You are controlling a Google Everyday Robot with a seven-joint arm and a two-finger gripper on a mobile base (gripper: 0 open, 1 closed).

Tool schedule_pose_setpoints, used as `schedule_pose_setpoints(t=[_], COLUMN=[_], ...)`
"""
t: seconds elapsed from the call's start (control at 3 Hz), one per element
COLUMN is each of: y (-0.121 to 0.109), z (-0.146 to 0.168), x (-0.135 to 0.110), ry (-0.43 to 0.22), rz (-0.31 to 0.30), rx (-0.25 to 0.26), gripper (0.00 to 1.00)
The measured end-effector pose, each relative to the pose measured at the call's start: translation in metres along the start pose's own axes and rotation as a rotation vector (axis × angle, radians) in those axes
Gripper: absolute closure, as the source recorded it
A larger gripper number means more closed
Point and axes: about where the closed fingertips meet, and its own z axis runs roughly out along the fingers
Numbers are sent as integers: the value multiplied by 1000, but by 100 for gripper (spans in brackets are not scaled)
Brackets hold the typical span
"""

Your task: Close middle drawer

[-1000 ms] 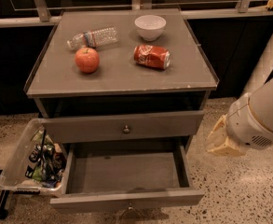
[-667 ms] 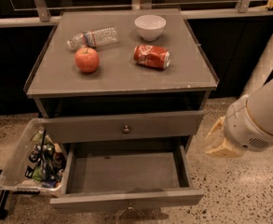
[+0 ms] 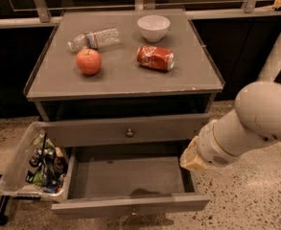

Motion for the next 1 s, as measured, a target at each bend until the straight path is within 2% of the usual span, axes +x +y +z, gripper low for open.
schedule_pose_setpoints(t=[0.33, 0.67, 1.0], y=[-18, -18, -17], z=[42, 42, 51], x=[9, 9, 13], ry=[-50, -50, -102], rz=[11, 11, -2], rx=[27, 27, 48], gripper=[100, 100, 100])
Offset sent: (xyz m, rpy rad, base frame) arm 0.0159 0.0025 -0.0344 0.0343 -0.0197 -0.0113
